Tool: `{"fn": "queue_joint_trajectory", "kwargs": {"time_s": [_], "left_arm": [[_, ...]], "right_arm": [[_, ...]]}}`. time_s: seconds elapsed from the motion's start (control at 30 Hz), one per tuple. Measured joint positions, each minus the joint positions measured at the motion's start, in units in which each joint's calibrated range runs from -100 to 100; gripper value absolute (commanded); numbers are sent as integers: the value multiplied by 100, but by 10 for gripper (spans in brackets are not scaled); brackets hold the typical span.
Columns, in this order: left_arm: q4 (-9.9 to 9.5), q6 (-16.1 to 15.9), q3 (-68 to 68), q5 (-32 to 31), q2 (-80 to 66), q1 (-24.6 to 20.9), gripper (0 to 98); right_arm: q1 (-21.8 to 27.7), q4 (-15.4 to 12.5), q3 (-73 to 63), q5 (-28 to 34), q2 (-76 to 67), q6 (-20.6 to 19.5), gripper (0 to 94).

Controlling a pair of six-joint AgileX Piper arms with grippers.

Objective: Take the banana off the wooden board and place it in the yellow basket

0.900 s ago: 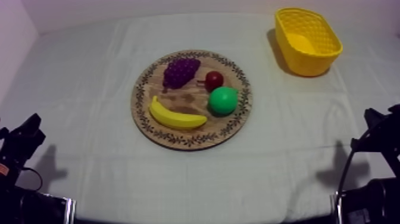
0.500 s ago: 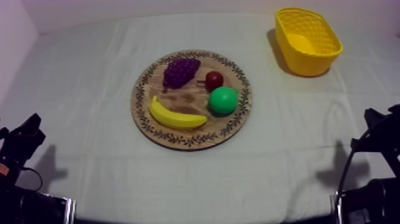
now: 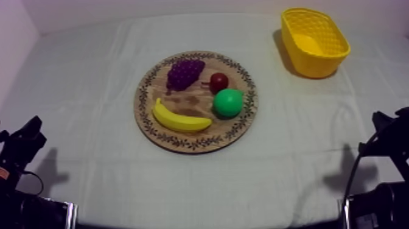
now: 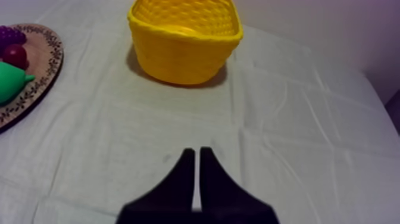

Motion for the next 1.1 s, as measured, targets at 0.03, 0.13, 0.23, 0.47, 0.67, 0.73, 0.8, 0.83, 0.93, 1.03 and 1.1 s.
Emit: {"fn": "queue_joint_trajectory", "kwargs": {"time_s": [0.03,0.13,0.23,0.47,0.67,0.73,0.8,0.83,0.93,1.03,1.1], "left_arm": [[0,0,0,0,0,0,1],[0,0,0,0,0,0,1],[0,0,0,0,0,0,1],[0,0,0,0,0,0,1],[0,0,0,0,0,0,1],[0,0,0,0,0,0,1],[0,0,0,0,0,0,1],[0,0,0,0,0,0,1],[0,0,0,0,0,0,1],[0,0,0,0,0,0,1],[0,0,0,0,0,0,1]], "right_arm": [[-11,5,6,-11,0,-18,35],[-106,65,-129,173,32,-132,37],[-210,-88,-443,86,283,-78,35],[-745,-186,-2071,67,1886,255,38],[-1305,-362,-3922,431,3678,414,41],[-1522,-342,-4579,582,4212,396,41],[-1762,-283,-5203,681,4780,336,42],[-1864,-244,-5442,735,4996,314,42],[-2252,-72,-6212,995,5733,208,43],[-2697,117,-6854,1183,6445,58,44],[-2990,248,-7221,1256,6870,-24,45]]}}
